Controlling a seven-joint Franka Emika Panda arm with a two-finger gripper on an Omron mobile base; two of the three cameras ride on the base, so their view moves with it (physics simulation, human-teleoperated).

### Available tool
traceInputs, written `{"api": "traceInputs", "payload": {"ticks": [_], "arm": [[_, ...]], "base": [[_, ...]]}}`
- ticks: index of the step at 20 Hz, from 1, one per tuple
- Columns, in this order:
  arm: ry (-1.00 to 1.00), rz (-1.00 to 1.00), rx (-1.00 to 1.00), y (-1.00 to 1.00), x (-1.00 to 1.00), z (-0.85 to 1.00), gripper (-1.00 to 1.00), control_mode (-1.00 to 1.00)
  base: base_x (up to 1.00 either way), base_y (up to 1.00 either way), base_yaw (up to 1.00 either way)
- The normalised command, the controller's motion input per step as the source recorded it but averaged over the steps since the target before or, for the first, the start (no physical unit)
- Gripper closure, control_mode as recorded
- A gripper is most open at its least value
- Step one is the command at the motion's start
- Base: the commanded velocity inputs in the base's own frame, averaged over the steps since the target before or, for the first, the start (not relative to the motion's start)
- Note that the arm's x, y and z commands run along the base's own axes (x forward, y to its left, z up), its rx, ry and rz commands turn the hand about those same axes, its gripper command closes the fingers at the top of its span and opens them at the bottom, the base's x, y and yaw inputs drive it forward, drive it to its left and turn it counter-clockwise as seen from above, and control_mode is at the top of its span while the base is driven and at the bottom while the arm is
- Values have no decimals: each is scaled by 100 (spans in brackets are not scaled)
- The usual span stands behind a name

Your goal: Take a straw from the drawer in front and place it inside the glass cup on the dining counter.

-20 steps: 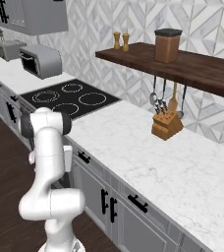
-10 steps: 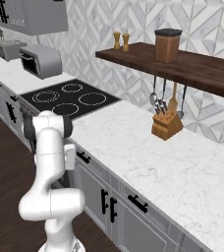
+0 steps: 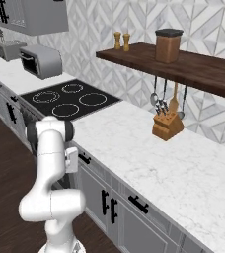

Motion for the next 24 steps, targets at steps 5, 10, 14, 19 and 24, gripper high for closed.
{"api": "traceInputs", "payload": {"ticks": [5,10,14,19,24], "arm": [[-1,8,1,-26,20,0,-100,-100],[0,3,6,-58,36,-6,-100,-100],[0,2,15,-69,61,-3,-100,-100],[9,4,24,-77,47,0,100,-100],[18,5,23,-83,38,-9,100,-100]], "base": [[0,0,0],[0,0,0],[0,0,0],[0,0,0],[0,0,0]]}}
